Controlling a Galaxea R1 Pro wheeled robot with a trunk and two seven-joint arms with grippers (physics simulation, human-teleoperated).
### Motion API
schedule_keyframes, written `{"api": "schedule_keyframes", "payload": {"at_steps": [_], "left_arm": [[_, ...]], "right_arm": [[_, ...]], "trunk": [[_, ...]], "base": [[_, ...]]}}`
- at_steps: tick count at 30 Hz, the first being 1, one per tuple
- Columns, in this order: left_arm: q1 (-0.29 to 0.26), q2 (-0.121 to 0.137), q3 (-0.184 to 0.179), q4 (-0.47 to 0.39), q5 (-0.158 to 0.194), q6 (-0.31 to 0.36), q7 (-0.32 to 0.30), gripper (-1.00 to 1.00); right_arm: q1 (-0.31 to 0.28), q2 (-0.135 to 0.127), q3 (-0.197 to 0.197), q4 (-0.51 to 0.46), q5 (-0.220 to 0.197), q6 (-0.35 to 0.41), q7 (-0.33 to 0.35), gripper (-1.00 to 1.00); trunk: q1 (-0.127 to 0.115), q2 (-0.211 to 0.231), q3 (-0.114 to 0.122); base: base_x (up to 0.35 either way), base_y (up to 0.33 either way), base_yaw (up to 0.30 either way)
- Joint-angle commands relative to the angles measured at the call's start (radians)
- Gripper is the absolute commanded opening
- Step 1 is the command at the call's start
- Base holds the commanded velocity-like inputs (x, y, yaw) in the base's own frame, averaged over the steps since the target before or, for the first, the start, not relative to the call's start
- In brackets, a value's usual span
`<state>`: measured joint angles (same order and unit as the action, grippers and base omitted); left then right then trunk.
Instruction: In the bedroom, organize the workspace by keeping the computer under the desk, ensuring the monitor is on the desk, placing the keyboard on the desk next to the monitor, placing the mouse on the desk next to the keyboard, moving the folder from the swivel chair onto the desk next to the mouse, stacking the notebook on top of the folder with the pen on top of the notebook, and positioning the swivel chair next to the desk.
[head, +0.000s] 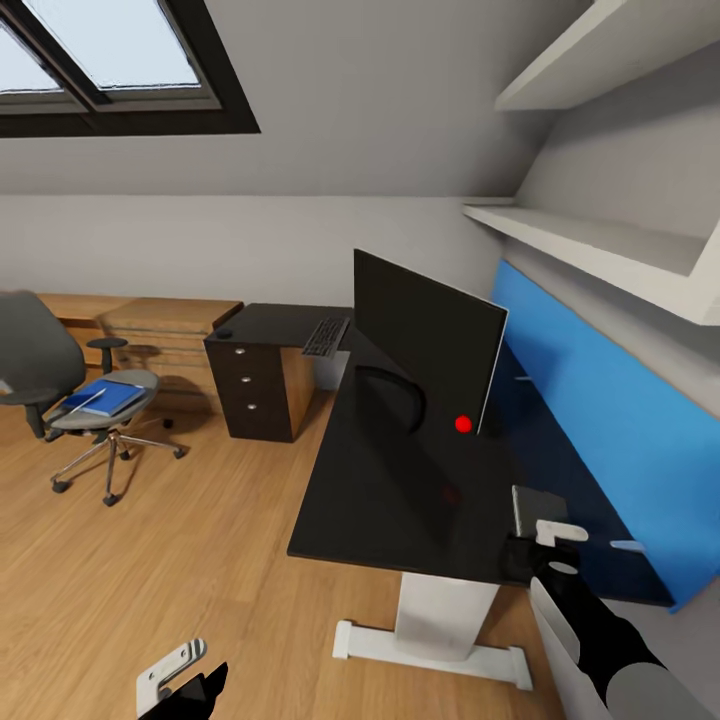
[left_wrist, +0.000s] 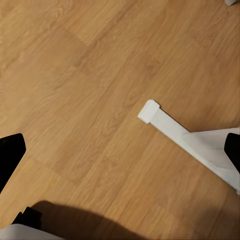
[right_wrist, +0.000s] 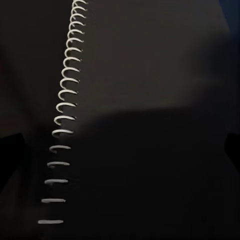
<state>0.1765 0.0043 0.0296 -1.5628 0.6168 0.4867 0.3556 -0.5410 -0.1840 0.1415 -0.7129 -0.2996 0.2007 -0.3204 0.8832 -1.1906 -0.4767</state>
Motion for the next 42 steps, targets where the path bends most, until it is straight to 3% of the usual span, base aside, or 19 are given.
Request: {"api": "schedule_keyframes", "payload": {"at_steps": [1, 21, 36, 42], "left_arm": [[0.000, 0.000, 0.000, -0.002, 0.011, 0.003, 0.008, 1.00], [0.000, 0.000, -0.002, 0.015, 0.010, 0.003, 0.009, 1.00], [0.000, 0.000, -0.002, 0.022, 0.010, 0.003, 0.008, 1.00], [0.000, 0.000, -0.003, 0.049, 0.008, 0.002, 0.007, 1.00]], "right_arm": [[0.000, -0.002, 0.007, -0.002, -0.008, 0.005, -0.009, 1.00], [0.000, -0.002, 0.007, -0.002, -0.008, 0.005, -0.010, 1.00], [0.000, -0.005, 0.003, -0.015, -0.009, -0.005, -0.010, 1.00], [0.001, -0.010, 0.002, -0.086, -0.007, -0.026, -0.014, 1.00]], "trunk": [[-0.004, 0.007, 0.002], [-0.081, 0.147, 0.065], [-0.081, 0.147, 0.065], [-0.081, 0.147, 0.065]], "base": [[0.000, 0.000, 0.000], [0.000, 0.000, 0.000], [0.000, 0.000, 0.000], [0.049, -0.003, 0.000]]}}
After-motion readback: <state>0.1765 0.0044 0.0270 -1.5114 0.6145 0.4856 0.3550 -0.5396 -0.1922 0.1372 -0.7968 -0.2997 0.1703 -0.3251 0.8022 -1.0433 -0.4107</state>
